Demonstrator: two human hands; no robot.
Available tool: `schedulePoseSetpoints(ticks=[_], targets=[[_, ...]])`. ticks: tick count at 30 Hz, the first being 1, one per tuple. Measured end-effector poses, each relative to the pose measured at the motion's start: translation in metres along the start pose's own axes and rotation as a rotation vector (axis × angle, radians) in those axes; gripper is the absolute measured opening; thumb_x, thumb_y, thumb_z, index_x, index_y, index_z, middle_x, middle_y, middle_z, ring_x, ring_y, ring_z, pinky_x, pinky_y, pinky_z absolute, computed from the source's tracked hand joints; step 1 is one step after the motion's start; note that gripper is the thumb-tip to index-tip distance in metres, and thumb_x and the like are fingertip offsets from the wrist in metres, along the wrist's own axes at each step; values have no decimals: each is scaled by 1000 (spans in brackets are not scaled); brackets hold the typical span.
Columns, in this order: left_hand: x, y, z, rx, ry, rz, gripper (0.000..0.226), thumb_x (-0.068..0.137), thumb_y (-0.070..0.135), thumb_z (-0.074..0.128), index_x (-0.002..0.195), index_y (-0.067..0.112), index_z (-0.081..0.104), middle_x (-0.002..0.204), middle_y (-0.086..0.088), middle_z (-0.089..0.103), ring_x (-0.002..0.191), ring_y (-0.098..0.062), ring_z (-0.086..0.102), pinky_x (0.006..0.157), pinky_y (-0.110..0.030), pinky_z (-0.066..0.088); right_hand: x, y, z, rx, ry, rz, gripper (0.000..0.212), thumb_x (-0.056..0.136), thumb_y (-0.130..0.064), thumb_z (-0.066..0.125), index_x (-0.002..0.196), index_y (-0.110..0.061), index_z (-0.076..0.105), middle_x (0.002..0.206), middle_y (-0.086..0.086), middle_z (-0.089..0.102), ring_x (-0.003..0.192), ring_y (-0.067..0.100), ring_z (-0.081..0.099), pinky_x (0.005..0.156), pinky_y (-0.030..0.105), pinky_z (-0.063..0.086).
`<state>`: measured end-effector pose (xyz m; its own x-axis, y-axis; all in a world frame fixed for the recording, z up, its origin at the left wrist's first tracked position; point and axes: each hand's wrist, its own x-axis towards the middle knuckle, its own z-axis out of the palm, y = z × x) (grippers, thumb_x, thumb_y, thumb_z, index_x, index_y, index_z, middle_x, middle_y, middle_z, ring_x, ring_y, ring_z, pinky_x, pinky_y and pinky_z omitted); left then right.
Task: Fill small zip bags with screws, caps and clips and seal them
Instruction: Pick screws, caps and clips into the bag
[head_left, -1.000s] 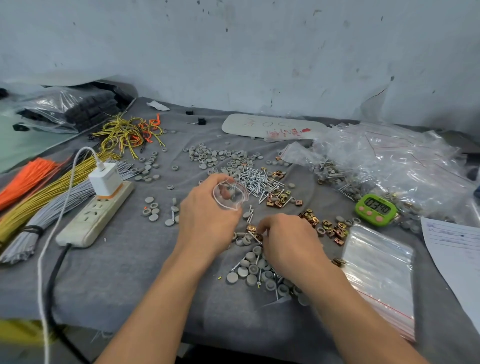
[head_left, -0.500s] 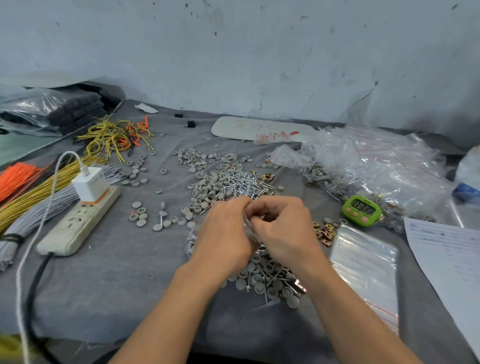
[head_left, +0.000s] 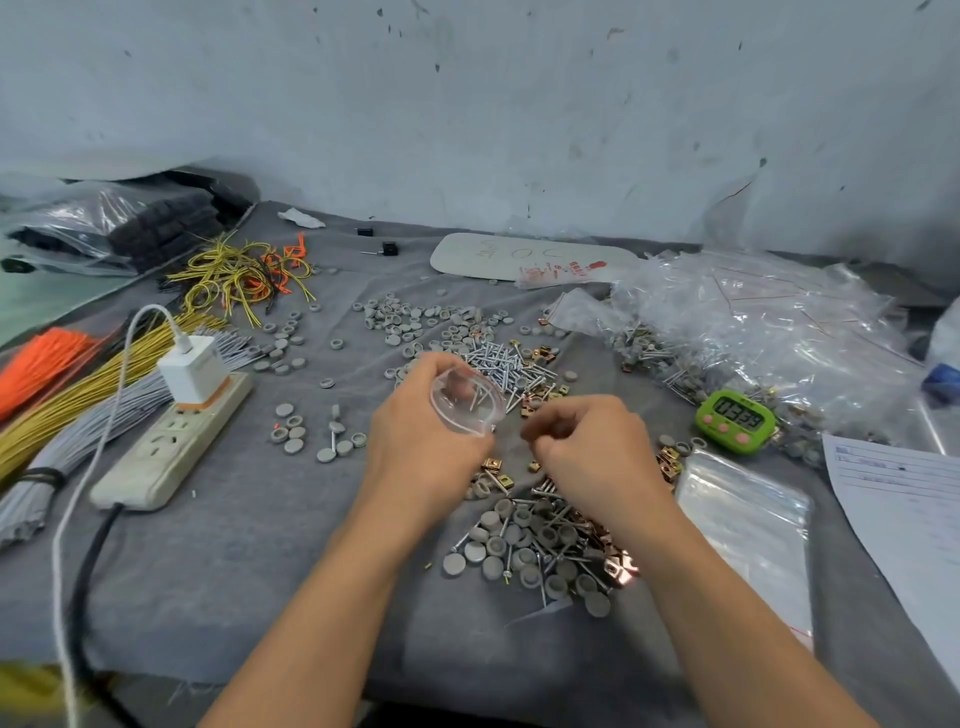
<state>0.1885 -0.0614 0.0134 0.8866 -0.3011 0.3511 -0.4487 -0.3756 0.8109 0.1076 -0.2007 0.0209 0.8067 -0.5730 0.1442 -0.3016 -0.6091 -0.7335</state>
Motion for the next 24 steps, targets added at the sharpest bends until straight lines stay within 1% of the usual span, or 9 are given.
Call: schedulePoseSetpoints(ticks=[2,5,8,11,13,15,17,21,24], targets=[[2,0,-5,-73,85,6,46,68,12,81,97,39,58,89,22,69,82,10,63,66,-9,43,-2,3,3,-243,-133,1,23,84,-16,66,69,-31,73,71,-14,72,71,8,68,68,23,55],[4,-1,-13,-150,215,21,50,69,10,83,106,34,58,95,21,67,90,12,60,73,-8,44,-7,1,9,-436,-281,-28,16,87,-19,64,76,-29,69,86,-3,74,85,21,69,79,35,60],[2,0,-18,-154,324,52,53,73,17,85,108,39,51,100,21,63,98,9,58,80,-6,41,-9,-3,9,-554,-337,-86,13,89,-19,59,92,-29,67,97,-1,71,94,25,66,79,35,55],[0,-1,-19,-8,391,136,57,74,18,84,113,39,48,105,19,60,103,-4,56,82,-11,35,-11,-6,11,-642,-350,-134,15,88,-15,55,96,-26,62,99,0,67,88,26,59,75,35,46],[1,-3,-16,139,344,156,60,73,11,82,116,35,48,107,13,57,104,-12,52,81,-19,32,-10,-7,14,-675,-305,-138,16,87,-14,56,97,-22,64,87,0,61,82,27,57,71,34,43],[0,-6,-10,288,223,84,58,74,7,77,117,32,48,100,9,51,102,-19,49,78,-28,33,-9,-9,17,-682,-252,-112,13,88,-16,58,98,-20,66,76,0,51,77,29,54,69,33,42],[-2,-7,-4,375,91,-13,48,81,9,70,119,27,46,97,3,51,99,-25,49,77,-35,36,-7,-10,20,-679,-230,-99,14,89,-18,59,101,-21,67,78,1,51,79,30,55,71,34,41],[-5,-10,1,377,-23,-22,48,83,19,70,118,31,40,91,10,43,90,-19,42,75,-35,34,-9,-10,20,-697,-197,-101,13,90,-19,60,99,-24,67,81,-3,57,84,28,57,86,39,40],[-2,-9,2,334,-54,-50,60,82,25,72,131,34,38,99,7,46,96,-18,44,79,-33,35,-8,-8,15,-477,16,-53,12,94,-21,57,97,-29,65,86,-5,65,80,24,57,83,38,44]])
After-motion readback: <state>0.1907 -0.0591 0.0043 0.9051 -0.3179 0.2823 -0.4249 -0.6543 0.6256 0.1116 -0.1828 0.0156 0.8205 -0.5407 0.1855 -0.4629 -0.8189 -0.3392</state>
